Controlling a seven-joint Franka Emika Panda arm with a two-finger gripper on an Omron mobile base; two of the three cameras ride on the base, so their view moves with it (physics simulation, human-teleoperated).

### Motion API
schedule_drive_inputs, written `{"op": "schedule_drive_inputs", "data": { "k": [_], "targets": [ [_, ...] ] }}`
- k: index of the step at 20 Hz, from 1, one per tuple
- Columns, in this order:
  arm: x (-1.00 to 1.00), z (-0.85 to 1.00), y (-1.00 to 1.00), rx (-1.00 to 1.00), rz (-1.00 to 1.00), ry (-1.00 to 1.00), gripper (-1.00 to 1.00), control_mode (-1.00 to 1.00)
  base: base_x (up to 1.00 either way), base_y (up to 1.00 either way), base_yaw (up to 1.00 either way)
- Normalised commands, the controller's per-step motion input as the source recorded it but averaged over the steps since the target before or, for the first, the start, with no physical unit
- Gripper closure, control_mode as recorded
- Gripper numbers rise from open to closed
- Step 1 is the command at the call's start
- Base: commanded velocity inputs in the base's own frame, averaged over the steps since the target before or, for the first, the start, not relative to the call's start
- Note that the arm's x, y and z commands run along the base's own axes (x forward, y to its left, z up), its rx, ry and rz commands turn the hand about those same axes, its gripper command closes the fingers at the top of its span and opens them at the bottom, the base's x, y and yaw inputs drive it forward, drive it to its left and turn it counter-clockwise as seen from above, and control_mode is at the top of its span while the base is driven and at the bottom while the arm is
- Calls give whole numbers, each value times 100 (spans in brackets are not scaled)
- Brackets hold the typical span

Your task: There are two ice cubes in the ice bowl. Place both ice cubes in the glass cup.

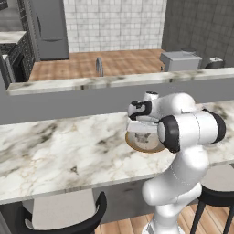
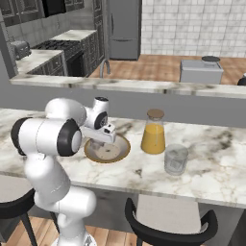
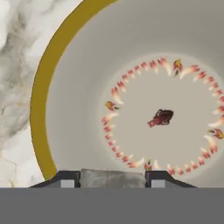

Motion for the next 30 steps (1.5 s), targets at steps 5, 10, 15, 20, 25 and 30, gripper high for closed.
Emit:
{"op": "schedule_drive_inputs", "data": {
  "k": [5, 10, 15, 20, 25, 30],
  "targets": [
    [-32, 100, -26, 10, -1, -12, 100, -100, 0, 0, 0],
    [-14, 95, -35, 8, -1, -1, 100, -100, 0, 0, 0],
    [-59, 49, -36, 0, -8, 4, 100, -100, 0, 0, 0],
    [-75, -3, -6, -16, -13, 2, 100, -100, 0, 0, 0],
    [-49, -30, 4, -32, -4, -13, 100, -100, 0, 0, 0],
    [0, 0, 2, -3, 0, -1, 100, -100, 0, 0, 0]
  ]
}}
